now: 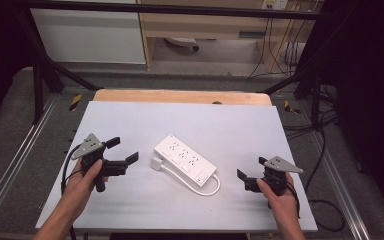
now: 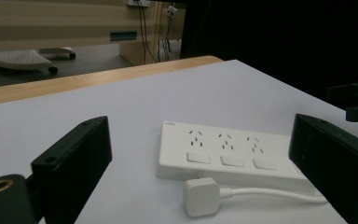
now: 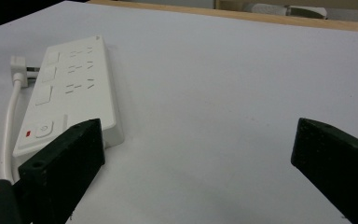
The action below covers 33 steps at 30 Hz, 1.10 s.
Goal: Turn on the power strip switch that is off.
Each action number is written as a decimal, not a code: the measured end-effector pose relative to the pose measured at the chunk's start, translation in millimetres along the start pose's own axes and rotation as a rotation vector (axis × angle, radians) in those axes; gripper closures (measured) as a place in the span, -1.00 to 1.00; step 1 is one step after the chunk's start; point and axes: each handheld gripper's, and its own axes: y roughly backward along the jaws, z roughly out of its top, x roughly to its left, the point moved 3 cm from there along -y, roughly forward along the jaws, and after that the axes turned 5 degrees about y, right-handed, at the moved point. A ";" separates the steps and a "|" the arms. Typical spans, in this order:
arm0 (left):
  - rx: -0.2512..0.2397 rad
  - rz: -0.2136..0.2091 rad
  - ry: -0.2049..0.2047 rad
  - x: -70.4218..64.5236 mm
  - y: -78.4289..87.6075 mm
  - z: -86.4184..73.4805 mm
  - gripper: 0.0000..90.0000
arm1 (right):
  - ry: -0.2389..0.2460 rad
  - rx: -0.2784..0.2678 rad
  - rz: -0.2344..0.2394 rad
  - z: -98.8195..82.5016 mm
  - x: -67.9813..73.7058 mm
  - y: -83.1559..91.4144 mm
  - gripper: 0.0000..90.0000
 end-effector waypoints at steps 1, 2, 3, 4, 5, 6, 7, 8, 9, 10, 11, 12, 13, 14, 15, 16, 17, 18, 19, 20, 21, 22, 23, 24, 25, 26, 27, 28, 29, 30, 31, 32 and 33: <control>-0.003 0.003 0.002 1.5 2.4 -0.6 -0.87 | 0.000 0.000 0.001 0.0 0.1 0.0 -0.93; -0.003 0.008 0.003 3.1 5.0 -1.5 -0.87 | 0.000 0.001 0.001 0.0 0.3 0.0 -0.93; -0.007 0.013 0.007 4.7 7.4 -2.6 -0.87 | -0.001 0.001 0.001 0.0 0.4 0.0 -0.93; -0.006 0.018 0.008 6.7 10.1 -3.9 -0.87 | -0.001 0.001 0.000 0.0 0.3 0.0 -0.93; -0.008 0.023 0.010 8.6 12.7 -5.3 -0.87 | -0.001 0.000 0.000 -0.1 0.2 0.0 -0.93; -0.009 0.028 0.017 10.4 15.3 -7.0 -0.87 | -0.002 0.001 0.000 -0.1 0.1 0.1 -0.93; -0.013 0.032 0.022 12.3 17.9 -8.8 -0.87 | -0.001 0.001 0.000 -0.2 -0.1 0.0 -0.93; -0.015 0.036 0.026 14.5 20.8 -10.7 -0.87 | -0.001 0.001 -0.001 -0.2 -0.2 -0.1 -0.93; -0.016 0.042 0.030 16.7 23.4 -12.8 -0.87 | -0.001 0.001 -0.001 -0.3 -0.2 -0.1 -0.93; -0.017 0.048 0.033 18.9 26.0 -14.8 -0.87 | -0.002 0.002 -0.001 -0.4 -0.1 -0.1 -0.93; -0.019 0.055 0.037 21.0 28.8 -17.1 -0.87 | -0.001 0.001 -0.001 -0.3 -0.2 -0.2 -0.93; -0.019 0.060 0.041 23.1 31.5 -19.6 -0.87 | -0.001 0.001 -0.001 -0.3 -0.1 -0.3 -0.93; -0.020 0.065 0.042 25.4 33.8 -22.2 -0.87 | -0.001 0.001 -0.002 -0.3 0.0 -0.4 -0.93; -0.019 0.073 0.044 27.6 36.3 -25.0 -0.87 | 0.000 0.002 -0.002 -0.4 0.0 -0.5 -0.93; -0.020 0.082 0.046 30.0 38.6 -27.7 -0.87 | -0.002 0.003 -0.003 -0.5 0.1 -0.5 -0.93; -0.021 0.087 0.050 32.3 40.8 -30.9 -0.87 | -0.002 0.005 -0.003 -0.7 0.0 -0.6 -0.93; -0.020 0.095 0.052 34.8 43.0 -34.3 -0.87 | -0.003 0.007 -0.002 -0.8 0.0 -0.8 -0.93; -0.017 0.101 0.054 37.0 45.1 -37.9 -0.86 | -0.001 0.007 -0.003 -0.9 -0.1 -0.9 -0.93; -0.013 0.110 0.056 39.2 47.3 -41.7 -0.86 | -0.001 0.008 -0.003 -1.0 -0.2 -1.0 -0.93; -0.008 0.116 0.057 41.3 49.1 -45.7 -0.86 | -0.001 0.009 -0.004 -1.1 -0.3 -1.0 -0.93; -0.003 0.123 0.060 43.1 50.7 -49.7 -0.86 | -0.001 0.010 -0.004 -1.3 -0.4 -1.1 -0.93; 0.002 0.128 0.064 44.6 52.1 -53.9 -0.86 | -0.003 0.011 -0.006 -1.5 -0.4 -1.3 -0.93; 0.012 0.134 0.066 45.9 53.2 -58.0 -0.86 | -0.003 0.013 -0.006 -1.7 -0.5 -1.4 -0.93; 0.026 0.141 0.059 46.8 53.9 -61.8 -0.86 | -0.002 0.014 -0.007 -1.8 -0.8 -1.8 -0.93; 0.037 0.145 0.053 47.4 54.3 -64.8 -0.86 | -0.001 0.013 -0.009 -2.0 -0.9 -2.2 -0.93; 0.050 0.145 0.049 47.5 54.8 -66.8 -0.85 | 0.000 0.015 -0.011 -2.1 -1.2 -2.5 -0.93; 0.057 0.140 0.043 46.9 55.1 -68.4 -0.85 | 0.001 0.018 -0.012 -2.3 -1.4 -2.8 -0.93; 0.059 0.136 0.039 45.7 54.9 -69.7 -0.85 | 0.000 0.021 -0.015 -2.5 -1.5 -3.1 -0.93; 0.064 0.135 0.032 44.5 55.1 -71.2 -0.85 | 0.002 0.025 -0.020 -3.0 -1.7 -3.4 -0.93; 0.070 0.130 0.028 42.9 54.3 -73.5 -0.85 | 0.009 0.032 -0.028 -3.7 -2.4 -3.9 -0.93; 0.084 0.113 0.026 40.8 52.5 -76.4 -0.85 | 0.007 0.045 -0.034 -4.9 -2.3 -4.7 -0.93; 0.100 0.106 0.020 39.1 50.5 -78.7 -0.86 | 0.018 0.063 -0.042 -6.9 -3.3 -6.1 -0.93; 0.113 0.103 0.011 37.6 48.8 -80.0 -0.86 | 0.020 0.080 -0.050 -9.2 -4.0 -8.4 -0.93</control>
